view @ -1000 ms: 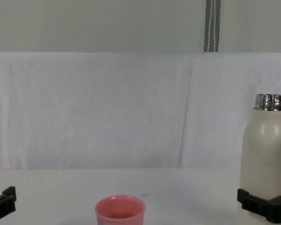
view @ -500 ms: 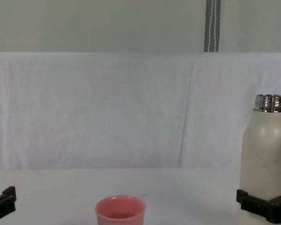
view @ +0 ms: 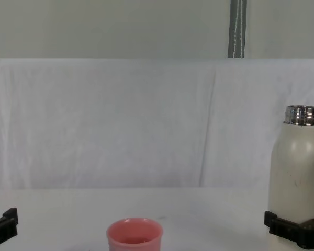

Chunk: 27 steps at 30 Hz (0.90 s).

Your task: Grasp the thermos with one hand and pour water into the cup lid.

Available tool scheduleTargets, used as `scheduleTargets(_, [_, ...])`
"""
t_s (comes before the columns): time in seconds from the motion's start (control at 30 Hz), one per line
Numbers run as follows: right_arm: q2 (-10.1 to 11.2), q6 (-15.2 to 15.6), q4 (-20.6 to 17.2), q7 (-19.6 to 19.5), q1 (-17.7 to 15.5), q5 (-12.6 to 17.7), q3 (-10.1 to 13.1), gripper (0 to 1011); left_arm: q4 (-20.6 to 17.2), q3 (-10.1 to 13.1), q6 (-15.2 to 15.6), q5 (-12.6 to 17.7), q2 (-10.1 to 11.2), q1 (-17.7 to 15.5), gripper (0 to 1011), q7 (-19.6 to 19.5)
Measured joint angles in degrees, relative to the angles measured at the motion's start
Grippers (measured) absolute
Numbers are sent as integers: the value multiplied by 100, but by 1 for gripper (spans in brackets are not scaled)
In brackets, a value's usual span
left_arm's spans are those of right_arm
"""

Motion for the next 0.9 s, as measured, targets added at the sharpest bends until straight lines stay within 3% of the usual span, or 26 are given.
scheduleTargets(0.9, [38,-25,-49,18,-78,32,42,1000,0,0,0,0,0,0,1001,0])
